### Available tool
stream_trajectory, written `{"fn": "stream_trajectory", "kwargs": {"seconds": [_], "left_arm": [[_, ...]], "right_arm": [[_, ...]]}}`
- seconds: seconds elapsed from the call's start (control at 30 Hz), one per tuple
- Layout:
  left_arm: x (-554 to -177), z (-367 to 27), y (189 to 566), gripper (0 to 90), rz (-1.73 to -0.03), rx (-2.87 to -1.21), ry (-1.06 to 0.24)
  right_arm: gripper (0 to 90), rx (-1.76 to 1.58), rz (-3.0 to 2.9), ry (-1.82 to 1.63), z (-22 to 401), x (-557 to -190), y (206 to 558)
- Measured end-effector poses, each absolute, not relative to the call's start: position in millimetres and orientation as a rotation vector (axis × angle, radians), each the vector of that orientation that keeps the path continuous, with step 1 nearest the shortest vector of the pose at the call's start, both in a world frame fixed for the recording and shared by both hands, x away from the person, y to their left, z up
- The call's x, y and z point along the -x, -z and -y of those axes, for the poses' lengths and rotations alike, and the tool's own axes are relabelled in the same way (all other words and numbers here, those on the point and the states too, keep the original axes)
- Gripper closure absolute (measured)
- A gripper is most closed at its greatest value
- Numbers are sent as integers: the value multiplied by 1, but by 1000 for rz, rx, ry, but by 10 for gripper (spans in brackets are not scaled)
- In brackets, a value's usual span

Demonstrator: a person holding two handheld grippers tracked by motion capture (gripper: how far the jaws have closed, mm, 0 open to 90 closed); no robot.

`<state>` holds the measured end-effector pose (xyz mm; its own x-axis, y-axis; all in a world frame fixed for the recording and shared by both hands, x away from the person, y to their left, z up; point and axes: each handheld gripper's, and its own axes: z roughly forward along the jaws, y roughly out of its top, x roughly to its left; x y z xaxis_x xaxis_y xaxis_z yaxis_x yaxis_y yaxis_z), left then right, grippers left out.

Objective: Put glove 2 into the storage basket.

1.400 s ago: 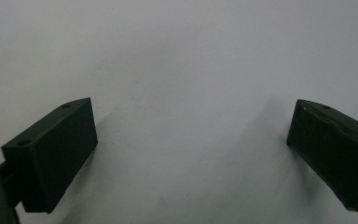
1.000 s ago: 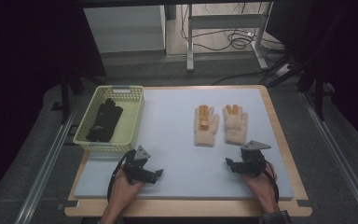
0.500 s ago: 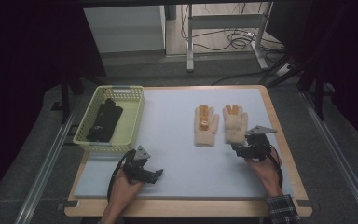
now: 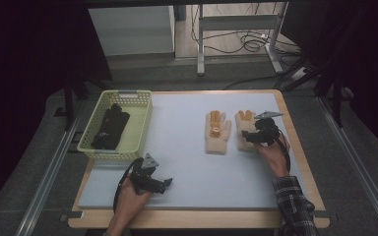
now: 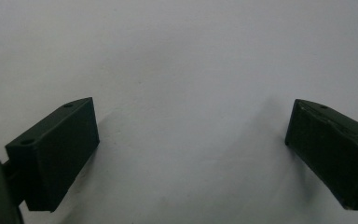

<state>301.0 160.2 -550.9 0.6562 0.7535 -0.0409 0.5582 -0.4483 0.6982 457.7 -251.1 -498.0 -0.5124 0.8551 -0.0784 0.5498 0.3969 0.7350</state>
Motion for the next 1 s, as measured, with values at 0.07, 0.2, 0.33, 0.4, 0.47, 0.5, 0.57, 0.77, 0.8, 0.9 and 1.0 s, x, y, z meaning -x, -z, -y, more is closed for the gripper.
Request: {"fn": "stream_trajectory", "kwargs": {"seconds": [0.07, 0.2, 0.33, 0.4, 0.47, 0.5, 0.57, 0.77, 0.8, 0.9, 1.0], "left_arm": [[-301, -160, 551, 29, -1010, -2174, -360], [-301, -160, 551, 29, -1011, -2174, -360], [-301, -160, 551, 29, -1010, -2175, -360], [-301, -160, 551, 29, -1010, -2174, -359], [-301, -160, 551, 29, -1010, -2175, -360], [-301, -160, 551, 29, -1009, -2175, -360], [-301, -160, 551, 29, -1010, -2174, -360], [-301, -160, 551, 29, -1012, -2172, -360], [-301, -160, 551, 29, -1012, -2172, -360], [-301, -160, 551, 29, -1012, -2172, -360], [-301, -160, 551, 29, -1012, -2172, -360]], "right_arm": [[275, -1217, -2209, -916, 251, -465, 503], [236, -1236, -2224, -934, 252, -473, 511], [254, -1223, -2248, -918, 247, -475, 520], [397, -1231, -2273, -943, 247, -475, 521], [429, -1239, -2271, -942, 246, -474, 521], [505, -1260, -2263, -919, 244, -472, 520], [525, -1264, -2265, -916, 244, -472, 519], [587, -1273, -2259, -927, 243, -463, 513], [586, -1271, -2252, -941, 244, -461, 511], [585, -1272, -2245, -999, 246, -452, 503], [581, -1250, -2247, -1051, 246, -439, 492]]}}
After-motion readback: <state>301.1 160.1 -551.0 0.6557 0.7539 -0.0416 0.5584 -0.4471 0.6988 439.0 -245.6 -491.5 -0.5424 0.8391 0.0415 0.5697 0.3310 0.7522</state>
